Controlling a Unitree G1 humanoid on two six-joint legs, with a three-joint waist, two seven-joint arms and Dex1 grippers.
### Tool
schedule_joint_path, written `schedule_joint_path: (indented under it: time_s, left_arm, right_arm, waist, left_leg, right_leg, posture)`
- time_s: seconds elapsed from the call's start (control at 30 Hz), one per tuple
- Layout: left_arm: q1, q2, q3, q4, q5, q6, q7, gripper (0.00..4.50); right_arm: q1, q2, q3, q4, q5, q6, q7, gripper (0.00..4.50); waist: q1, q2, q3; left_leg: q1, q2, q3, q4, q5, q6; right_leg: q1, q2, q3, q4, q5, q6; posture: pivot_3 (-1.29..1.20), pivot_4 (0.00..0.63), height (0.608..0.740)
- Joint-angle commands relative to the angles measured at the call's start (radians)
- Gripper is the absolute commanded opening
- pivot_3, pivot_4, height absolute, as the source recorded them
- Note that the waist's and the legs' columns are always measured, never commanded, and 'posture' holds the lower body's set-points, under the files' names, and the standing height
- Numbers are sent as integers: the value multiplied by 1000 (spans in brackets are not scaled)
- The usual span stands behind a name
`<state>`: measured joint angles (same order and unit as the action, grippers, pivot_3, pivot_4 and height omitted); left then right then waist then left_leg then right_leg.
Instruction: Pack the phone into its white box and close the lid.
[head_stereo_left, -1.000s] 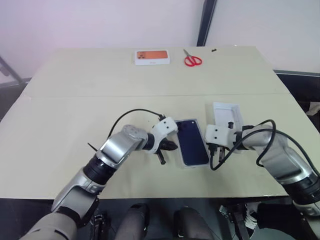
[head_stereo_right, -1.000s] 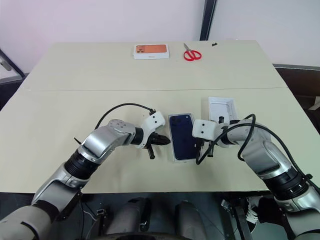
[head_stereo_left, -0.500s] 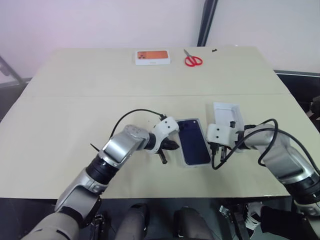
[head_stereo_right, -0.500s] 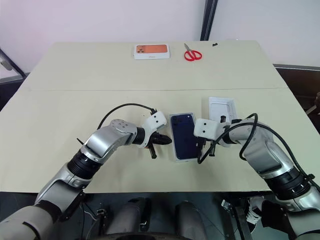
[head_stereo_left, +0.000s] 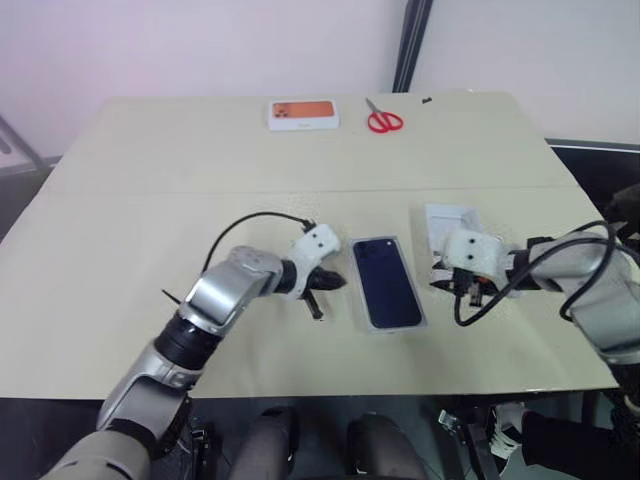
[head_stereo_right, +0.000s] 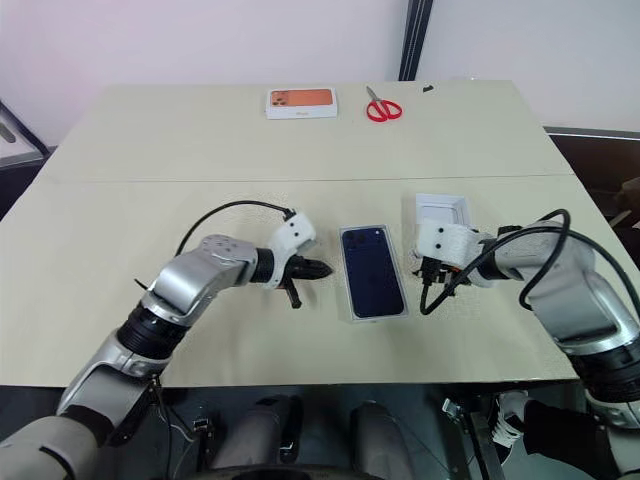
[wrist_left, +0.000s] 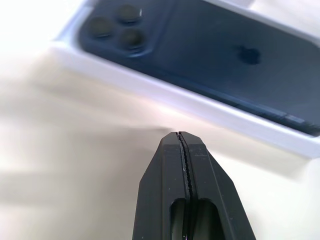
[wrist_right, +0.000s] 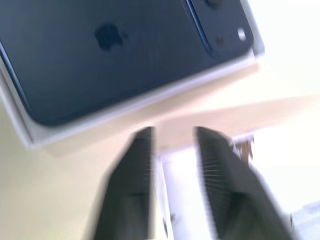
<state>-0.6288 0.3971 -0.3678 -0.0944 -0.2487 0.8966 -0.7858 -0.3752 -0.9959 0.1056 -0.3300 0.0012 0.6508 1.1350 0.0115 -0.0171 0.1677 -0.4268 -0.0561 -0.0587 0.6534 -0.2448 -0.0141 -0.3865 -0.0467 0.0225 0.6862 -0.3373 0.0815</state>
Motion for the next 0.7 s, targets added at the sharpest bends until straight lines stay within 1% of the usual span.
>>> schedule_joint_path:
  time_s: [0.03, 0.13, 0.17, 0.23, 0.3, 0.37, 0.43, 0.53, 0.7]
  left_arm:
    - [23, 27, 48, -65, -9, -91, -17, 0]
    - [76, 76, 102, -107, -5, -245, -47, 0]
    - [113, 96, 130, -121, 4, -355, -62, 0]
    - [159, 117, 165, -130, 4, -486, -84, 0]
    - [203, 142, 200, -132, -21, -568, -130, 0]
    - [237, 170, 217, -136, -46, -613, -185, 0]
    - [260, 196, 220, -146, -63, -635, -233, 0]
    - [274, 214, 217, -156, -72, -652, -266, 0]
    - [289, 212, 210, -169, -64, -658, -269, 0]
  right_arm:
    - [-60, 58, -50, -29, 51, 120, -70, 3244]
    - [-168, 137, -42, 36, 52, 349, -173, 3244]
    - [-218, 172, -49, 76, 54, 456, -216, 3244]
    - [-281, 213, -58, 124, 62, 587, -271, 3244]
    - [-346, 260, -74, 187, 63, 701, -337, 3244]
    - [-410, 311, -97, 269, 60, 806, -405, 3244]
    - [-459, 353, -112, 338, 66, 884, -454, 3244]
    - [-505, 388, -107, 387, 85, 944, -500, 3244]
    - [-533, 418, -84, 438, 116, 964, -562, 3244]
  waist:
    - [-3, 0, 0]
    - [-10, 1, 0]
    - [-10, 1, 0]
    - [-18, 1, 0]
    - [-13, 1, 0]
    - [-8, 1, 0]
    - [-5, 1, 0]
    - [-1, 1, 0]
    - [-4, 1, 0]
  left_leg:
    - [0, 0, 0, 0, 0, 0]
    - [0, 0, 0, -1, 1, -2]
    - [0, 0, 0, -2, 2, -3]
    - [0, 1, 0, -3, 2, -4]
    - [0, 1, 0, -3, 3, -4]
    - [0, 1, 1, -3, 2, -4]
    - [0, 0, 1, -3, 2, -4]
    - [0, 0, 1, -4, 1, -1]
    - [-1, 0, 1, -4, 0, 0]
  right_leg:
    - [0, 0, 0, 0, 0, 0]
    - [-2, 0, 1, 1, 0, 0]
    - [-2, 0, 1, 1, 0, 0]
    - [-2, 0, 1, 0, 0, 0]
    - [-2, 0, 0, 0, 0, 0]
    - [-2, -1, 0, -1, 0, -1]
    - [-2, -1, 1, -1, 0, -1]
    - [-3, -1, 1, -1, 0, -1]
    - [-3, -1, 1, 0, 0, -1]
  posture:
    - [0, 150, 740]
    - [0, 150, 740]
    - [0, 150, 740]
    - [0, 150, 740]
    - [0, 150, 740]
    - [0, 150, 740]
    - [0, 150, 740]
    - [0, 150, 740]
    - [0, 150, 740]
